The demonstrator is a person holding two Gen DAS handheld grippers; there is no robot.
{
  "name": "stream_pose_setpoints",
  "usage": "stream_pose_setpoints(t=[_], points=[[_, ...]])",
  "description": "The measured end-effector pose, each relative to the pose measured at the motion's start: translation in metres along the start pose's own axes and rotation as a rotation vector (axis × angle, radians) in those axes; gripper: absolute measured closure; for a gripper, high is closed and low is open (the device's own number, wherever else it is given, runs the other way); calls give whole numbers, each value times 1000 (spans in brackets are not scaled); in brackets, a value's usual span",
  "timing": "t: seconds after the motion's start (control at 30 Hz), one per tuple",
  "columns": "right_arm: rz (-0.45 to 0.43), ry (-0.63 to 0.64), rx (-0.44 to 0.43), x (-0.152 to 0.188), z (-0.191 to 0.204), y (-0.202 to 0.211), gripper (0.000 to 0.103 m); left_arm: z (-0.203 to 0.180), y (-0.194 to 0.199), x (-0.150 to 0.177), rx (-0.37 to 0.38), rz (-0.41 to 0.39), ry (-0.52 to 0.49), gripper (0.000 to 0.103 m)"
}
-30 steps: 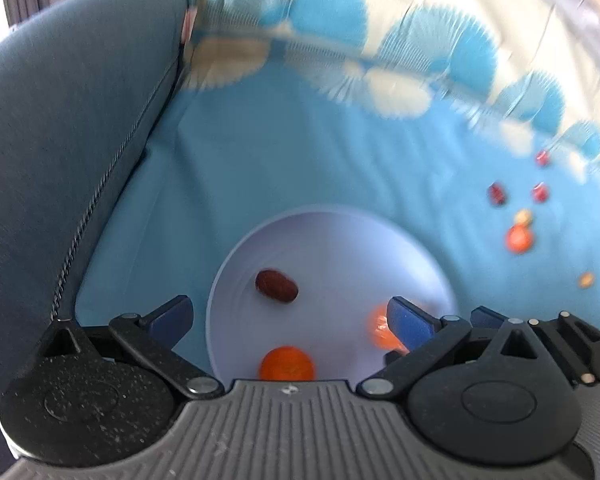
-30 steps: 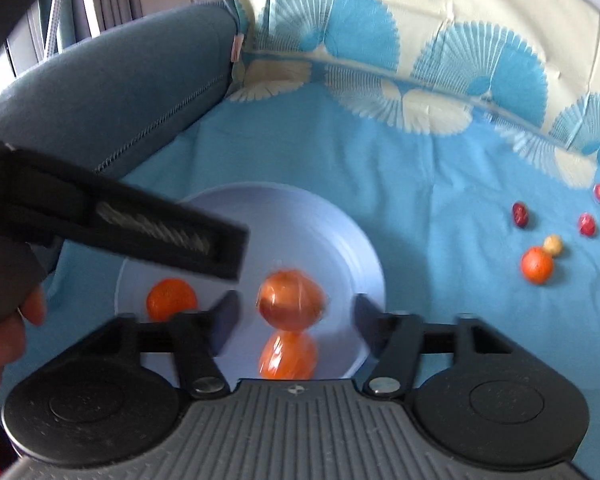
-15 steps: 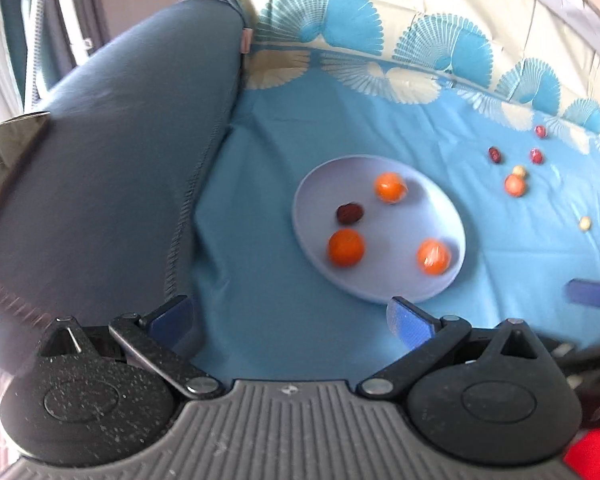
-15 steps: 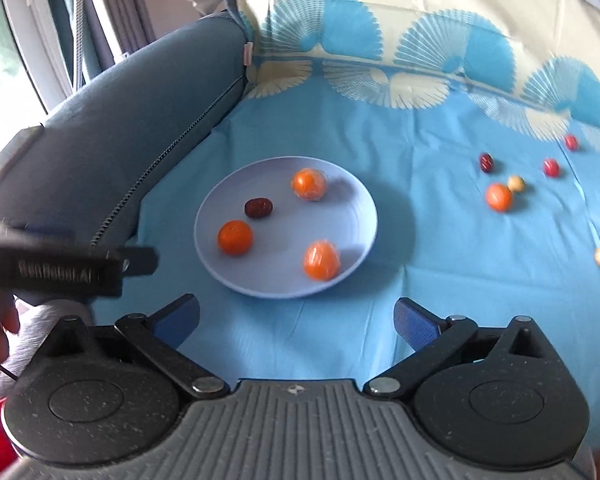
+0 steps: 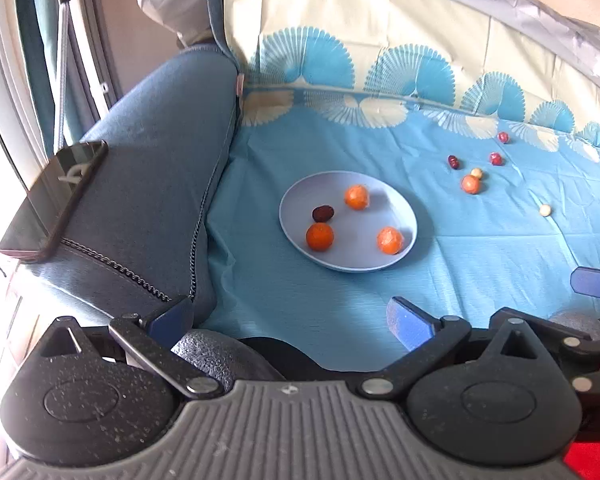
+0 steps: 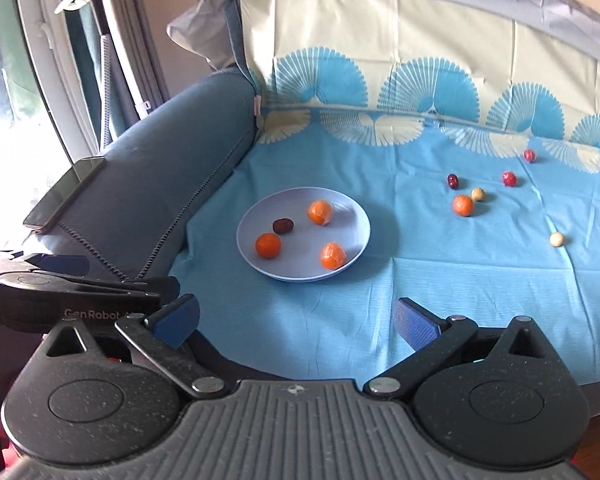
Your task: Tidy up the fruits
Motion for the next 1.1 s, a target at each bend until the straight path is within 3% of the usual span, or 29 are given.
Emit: stream_pose_setpoints(t=[0.4, 1.1], points=[[-79, 8, 15, 10, 1, 37, 1, -5, 37, 4, -14, -67, 4, 0], [-56, -11, 9, 9, -1, 31, 1, -1, 35, 3, -14, -43, 14, 0]])
Point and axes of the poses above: each gripper's, at about its wrist camera, not at the fingertips, and y roughly against the way its jaws point, z to its left, x to its underside, the point moved 6 cm from there along -y, roughly the way its jaws point, and after that the axes turned 6 degrees about z, right-handed, at the moved point
